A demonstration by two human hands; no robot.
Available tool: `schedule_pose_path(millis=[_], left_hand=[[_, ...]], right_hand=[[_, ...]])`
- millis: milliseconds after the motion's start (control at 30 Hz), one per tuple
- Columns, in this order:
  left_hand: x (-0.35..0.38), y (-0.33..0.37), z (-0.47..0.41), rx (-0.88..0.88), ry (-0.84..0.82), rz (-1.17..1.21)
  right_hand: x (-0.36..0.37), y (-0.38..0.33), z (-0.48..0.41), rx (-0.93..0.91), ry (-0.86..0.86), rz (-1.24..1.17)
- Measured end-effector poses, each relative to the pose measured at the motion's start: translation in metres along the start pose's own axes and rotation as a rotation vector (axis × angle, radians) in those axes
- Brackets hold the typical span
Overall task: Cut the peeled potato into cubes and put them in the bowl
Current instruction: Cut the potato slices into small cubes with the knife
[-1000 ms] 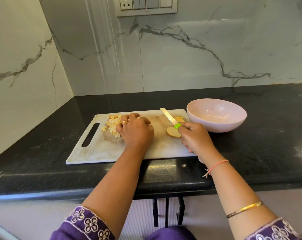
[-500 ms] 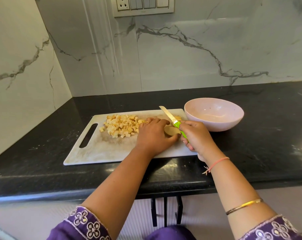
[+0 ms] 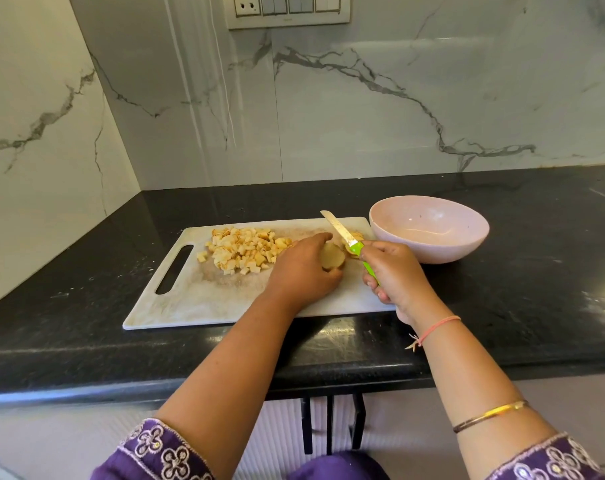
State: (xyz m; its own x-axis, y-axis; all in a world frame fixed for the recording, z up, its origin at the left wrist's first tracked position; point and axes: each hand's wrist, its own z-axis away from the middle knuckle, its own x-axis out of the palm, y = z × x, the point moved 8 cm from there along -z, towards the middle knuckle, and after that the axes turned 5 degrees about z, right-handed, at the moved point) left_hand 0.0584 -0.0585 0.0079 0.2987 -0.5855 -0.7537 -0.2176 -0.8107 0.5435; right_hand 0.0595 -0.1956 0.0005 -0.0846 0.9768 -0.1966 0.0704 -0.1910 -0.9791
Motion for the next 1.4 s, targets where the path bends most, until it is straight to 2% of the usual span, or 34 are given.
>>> schedule_pose_path(millis=[333, 667, 900, 1000, 1167, 1400], left_hand=[[0.012, -0.007, -0.002, -0.030, -0.121, -0.014], [-0.001, -0.007, -0.002, 0.007, 0.029, 0.076], [-0.003, -0.015, 0.001, -0.082, 0.037, 0.049], [-0.003, -0.015, 0.000, -0.109, 0.013, 0.014], [-0.003, -0.012, 0.000, -0.114, 0.004, 0.015], [0.001, -0.016, 0.001, -0.129, -0.052, -0.012]], right_hand=[[0.002, 0.002, 0.000, -0.002, -0.008, 0.053], [0.001, 0.001, 0.001, 0.005, -0.006, 0.079], [0.008, 0.002, 0.001, -0.005, -0.005, 0.194], [0.009, -0.005, 0.000, -0.078, 0.037, 0.357], [0.017, -0.017, 0.012, -0.197, 0.096, 0.849], [0.027, -0.036, 0.025, -0.261, 0.101, 1.027]])
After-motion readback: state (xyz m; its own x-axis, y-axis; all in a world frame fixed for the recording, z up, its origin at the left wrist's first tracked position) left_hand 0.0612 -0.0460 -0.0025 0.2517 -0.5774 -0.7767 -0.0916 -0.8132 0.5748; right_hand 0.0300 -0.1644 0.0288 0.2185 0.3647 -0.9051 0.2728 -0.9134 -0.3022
